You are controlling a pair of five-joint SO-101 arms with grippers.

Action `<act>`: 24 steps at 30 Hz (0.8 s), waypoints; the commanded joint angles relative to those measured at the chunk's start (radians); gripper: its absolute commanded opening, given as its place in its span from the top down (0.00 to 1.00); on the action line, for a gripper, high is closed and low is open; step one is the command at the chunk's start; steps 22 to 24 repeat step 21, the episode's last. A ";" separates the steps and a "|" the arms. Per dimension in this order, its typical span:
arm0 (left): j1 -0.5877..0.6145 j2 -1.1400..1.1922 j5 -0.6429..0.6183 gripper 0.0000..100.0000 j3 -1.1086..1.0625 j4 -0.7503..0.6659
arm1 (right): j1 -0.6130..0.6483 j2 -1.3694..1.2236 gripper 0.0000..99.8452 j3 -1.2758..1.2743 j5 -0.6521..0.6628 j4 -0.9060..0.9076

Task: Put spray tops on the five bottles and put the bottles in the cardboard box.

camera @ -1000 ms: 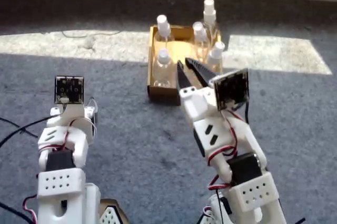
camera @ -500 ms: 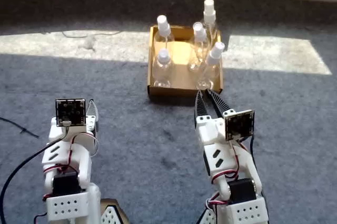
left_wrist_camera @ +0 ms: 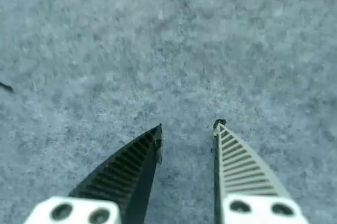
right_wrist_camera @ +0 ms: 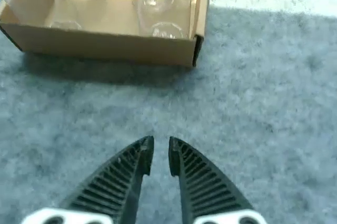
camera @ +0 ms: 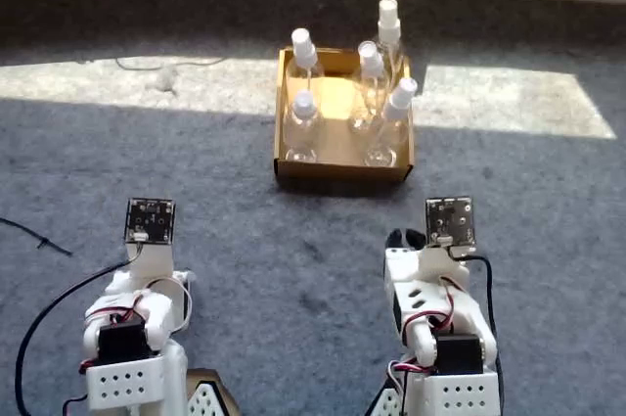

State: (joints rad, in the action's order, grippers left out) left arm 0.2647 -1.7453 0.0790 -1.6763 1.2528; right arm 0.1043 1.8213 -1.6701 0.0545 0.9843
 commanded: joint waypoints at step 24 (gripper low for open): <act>-0.010 -0.076 0.003 0.84 -0.019 0.087 | -0.015 0.015 0.97 -0.117 0.009 0.263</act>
